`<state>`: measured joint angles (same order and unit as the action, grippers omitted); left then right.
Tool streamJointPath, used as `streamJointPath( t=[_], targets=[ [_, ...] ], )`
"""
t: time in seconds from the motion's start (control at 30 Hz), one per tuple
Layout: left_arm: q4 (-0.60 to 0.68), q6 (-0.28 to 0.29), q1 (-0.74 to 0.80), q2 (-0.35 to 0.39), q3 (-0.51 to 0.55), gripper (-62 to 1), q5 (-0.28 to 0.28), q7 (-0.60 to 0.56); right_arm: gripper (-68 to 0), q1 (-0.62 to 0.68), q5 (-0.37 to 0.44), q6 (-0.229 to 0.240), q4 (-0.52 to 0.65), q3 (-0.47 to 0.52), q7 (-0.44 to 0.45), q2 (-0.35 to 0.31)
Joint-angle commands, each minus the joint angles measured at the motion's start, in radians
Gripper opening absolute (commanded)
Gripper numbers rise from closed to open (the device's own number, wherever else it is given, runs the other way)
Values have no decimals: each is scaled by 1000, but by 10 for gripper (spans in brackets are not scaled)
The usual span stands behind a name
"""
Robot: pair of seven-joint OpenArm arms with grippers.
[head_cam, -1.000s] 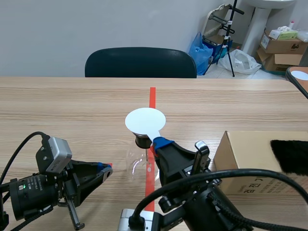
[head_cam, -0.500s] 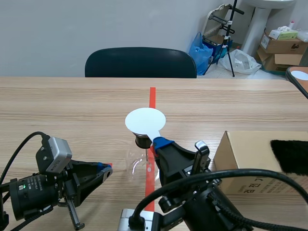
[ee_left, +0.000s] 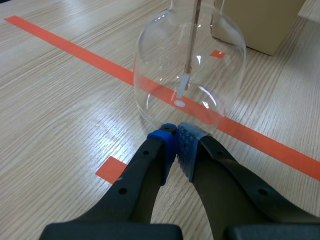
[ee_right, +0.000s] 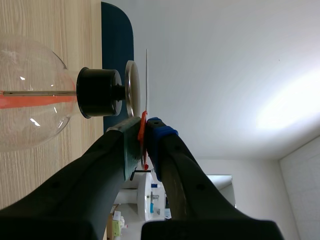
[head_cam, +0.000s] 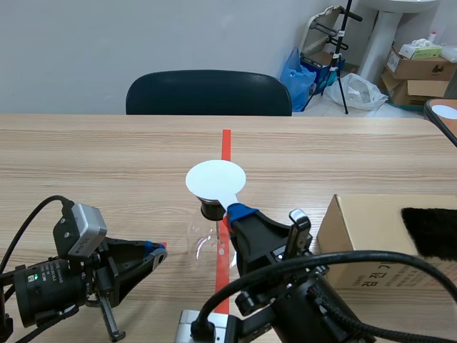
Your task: Do the electroscope experiment
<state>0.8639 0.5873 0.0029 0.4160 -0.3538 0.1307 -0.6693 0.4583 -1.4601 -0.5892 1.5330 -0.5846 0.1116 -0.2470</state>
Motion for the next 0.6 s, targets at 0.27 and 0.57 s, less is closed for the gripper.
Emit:
streamJointPath(
  t=[0.27, 0.57],
  targets=[
    [18, 1, -3, -2, 5, -577, -14, -14, -658, -4, -1, -12, 28, 2, 0, -10],
    [18, 2, -3, -2, 5, -577, -14, -14, -658, -4, -1, -12, 28, 2, -74, -10]
  ],
)
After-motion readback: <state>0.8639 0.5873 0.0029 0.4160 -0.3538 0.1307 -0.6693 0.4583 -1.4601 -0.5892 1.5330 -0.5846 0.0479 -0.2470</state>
